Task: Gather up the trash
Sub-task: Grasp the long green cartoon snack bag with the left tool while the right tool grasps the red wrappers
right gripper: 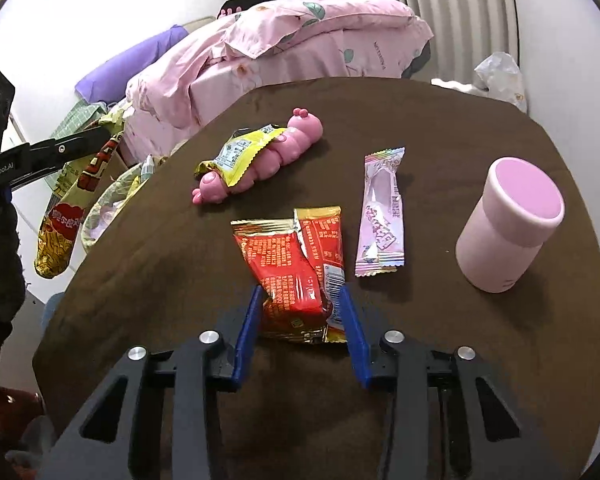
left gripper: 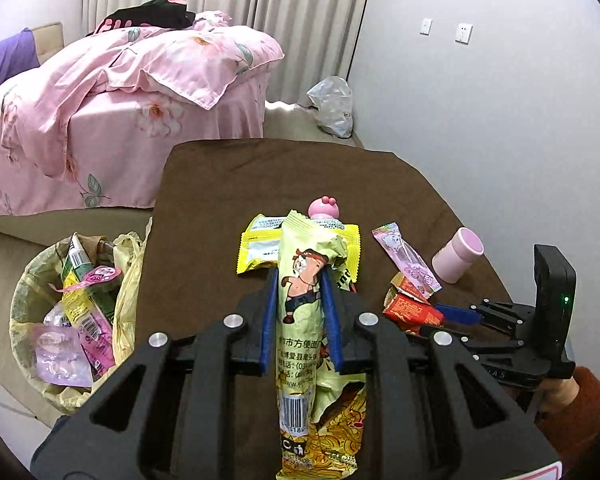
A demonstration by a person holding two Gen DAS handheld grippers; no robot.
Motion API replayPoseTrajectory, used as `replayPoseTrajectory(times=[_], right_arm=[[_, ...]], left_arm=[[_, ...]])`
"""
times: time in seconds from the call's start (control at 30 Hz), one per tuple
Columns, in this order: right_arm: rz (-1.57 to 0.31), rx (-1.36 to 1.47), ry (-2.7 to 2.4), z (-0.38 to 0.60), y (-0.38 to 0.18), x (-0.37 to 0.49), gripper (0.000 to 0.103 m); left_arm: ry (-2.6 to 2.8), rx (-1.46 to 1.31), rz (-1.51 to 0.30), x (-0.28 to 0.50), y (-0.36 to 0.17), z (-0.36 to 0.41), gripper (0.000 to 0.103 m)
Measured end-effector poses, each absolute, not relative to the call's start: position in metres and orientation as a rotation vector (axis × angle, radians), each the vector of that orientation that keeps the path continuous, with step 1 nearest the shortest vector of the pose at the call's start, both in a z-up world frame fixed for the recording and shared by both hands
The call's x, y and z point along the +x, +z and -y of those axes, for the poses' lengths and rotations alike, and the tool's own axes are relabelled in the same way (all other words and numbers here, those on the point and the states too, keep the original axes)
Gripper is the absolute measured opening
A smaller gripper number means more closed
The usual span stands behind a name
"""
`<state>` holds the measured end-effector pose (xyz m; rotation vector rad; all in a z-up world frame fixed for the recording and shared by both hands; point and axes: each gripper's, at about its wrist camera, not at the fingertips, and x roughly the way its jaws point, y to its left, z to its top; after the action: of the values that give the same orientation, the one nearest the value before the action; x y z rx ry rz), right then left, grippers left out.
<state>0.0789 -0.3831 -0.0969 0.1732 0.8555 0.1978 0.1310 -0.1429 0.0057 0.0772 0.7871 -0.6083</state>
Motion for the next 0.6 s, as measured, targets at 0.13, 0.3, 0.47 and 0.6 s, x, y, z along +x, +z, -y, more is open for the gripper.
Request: replayPoseTrajectory(times=[0.13, 0.3, 0.47, 0.6], right_arm=[[-0.847, 0.148, 0.2, 0.382, -0.089, 0.075, 0.036], [-0.815, 0.13, 0.185, 0.382, -0.077, 0.071, 0.036], [-0.794, 0.107, 0.184, 0.38, -0.069, 0.07, 0.036], [-0.79, 0.099, 0.189, 0.377, -0.068, 0.07, 0.036]], left_arm=[[-0.603, 0.039, -0.784, 0.131, 0.003, 0.137, 0.02], [-0.552, 0.022, -0.839, 0.139, -0.012, 0.13, 0.02], [-0.538, 0.015, -1.011, 0.149, -0.04, 0.126, 0.02], [-0.535, 0.024, -1.079, 0.152, -0.055, 0.127, 0.025]])
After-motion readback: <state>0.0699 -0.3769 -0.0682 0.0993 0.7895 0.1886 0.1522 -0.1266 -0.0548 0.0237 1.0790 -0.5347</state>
